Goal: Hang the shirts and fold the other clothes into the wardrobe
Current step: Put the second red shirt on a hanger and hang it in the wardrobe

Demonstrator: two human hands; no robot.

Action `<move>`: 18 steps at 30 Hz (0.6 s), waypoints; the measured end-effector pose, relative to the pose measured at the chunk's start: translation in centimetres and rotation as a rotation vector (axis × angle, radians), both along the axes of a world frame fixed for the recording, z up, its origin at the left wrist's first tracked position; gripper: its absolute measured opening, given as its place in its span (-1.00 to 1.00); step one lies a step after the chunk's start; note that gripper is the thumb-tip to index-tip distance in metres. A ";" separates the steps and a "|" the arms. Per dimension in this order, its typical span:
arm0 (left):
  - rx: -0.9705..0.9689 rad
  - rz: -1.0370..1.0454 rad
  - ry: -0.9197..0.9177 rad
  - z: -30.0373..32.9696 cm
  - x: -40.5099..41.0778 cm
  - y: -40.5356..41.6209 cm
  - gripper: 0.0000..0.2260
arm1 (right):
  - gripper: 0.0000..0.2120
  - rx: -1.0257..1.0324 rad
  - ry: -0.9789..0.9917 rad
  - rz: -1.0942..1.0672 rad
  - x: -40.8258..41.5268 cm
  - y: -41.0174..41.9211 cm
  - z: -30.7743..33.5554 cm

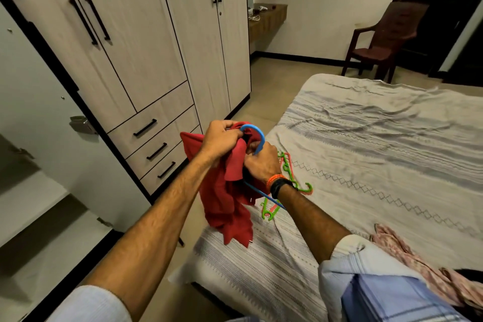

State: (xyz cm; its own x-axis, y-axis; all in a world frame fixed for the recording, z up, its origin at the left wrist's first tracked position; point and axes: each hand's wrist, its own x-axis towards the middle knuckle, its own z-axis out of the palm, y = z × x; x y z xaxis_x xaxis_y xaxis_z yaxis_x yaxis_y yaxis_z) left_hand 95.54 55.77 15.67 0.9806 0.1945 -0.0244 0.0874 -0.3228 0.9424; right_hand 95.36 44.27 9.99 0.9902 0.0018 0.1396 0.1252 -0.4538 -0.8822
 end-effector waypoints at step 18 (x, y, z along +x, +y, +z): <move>1.101 -0.261 -0.284 -1.6 -1.2 4.3 -0.86 | -0.75 0.661 0.246 0.382 -0.4 -0.5 -0.4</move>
